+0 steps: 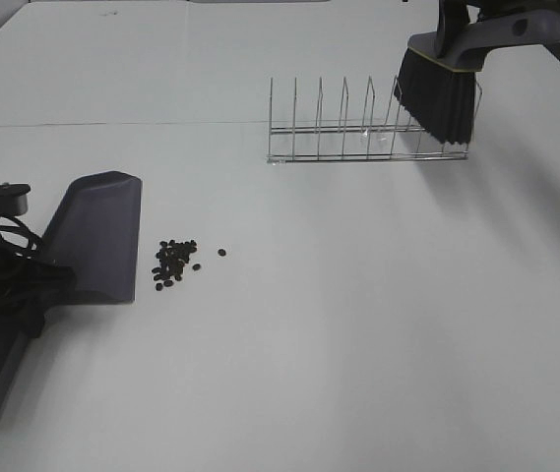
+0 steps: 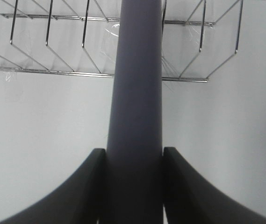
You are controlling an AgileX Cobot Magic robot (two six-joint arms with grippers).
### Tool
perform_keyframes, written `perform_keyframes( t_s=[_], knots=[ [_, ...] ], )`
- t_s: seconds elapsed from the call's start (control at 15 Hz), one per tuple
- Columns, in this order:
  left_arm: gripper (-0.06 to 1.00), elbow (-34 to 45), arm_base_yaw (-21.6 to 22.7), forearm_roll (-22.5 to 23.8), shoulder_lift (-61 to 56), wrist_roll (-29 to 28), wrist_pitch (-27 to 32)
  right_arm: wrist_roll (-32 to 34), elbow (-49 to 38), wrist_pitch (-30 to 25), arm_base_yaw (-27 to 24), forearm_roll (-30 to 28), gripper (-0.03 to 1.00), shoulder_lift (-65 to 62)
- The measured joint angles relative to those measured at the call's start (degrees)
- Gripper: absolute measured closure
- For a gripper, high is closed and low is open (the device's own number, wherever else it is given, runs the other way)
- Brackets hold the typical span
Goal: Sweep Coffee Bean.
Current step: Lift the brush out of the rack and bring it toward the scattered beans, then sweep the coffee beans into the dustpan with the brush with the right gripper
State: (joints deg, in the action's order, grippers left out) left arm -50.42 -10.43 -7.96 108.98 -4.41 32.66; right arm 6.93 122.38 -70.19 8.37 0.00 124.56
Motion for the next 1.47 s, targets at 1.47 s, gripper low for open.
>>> perform_keyframes(
  t_s=[1.47],
  knots=[
    [0.62,-4.3,-10.37,16.96,1.66,-19.02,11.29,19.65,-30.77,22.06,32.72,-28.88,0.6,1.32]
  ],
)
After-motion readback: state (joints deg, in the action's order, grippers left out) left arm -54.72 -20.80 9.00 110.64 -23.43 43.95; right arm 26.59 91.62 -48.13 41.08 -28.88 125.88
